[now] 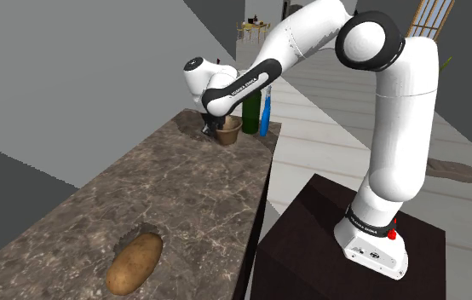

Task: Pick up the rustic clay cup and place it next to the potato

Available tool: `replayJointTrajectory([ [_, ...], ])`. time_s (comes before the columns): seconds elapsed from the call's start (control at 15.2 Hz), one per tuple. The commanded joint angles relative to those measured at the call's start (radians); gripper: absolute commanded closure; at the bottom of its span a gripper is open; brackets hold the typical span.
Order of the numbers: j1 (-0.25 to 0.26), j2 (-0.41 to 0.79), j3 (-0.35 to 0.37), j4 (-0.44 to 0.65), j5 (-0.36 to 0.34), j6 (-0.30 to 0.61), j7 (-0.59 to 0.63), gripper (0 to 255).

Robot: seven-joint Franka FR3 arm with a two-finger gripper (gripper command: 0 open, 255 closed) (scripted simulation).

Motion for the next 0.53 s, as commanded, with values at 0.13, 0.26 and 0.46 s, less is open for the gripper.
replayJointTrajectory([
  [0.13, -0.003, -0.024, 0.004, 0.018, 0.016, -0.036, -0.024, 255],
  [0.26, -0.003, -0.036, 0.006, 0.029, 0.023, -0.056, -0.035, 255],
  [0.46, -0.004, -0.052, 0.009, 0.048, 0.034, -0.087, -0.051, 255],
])
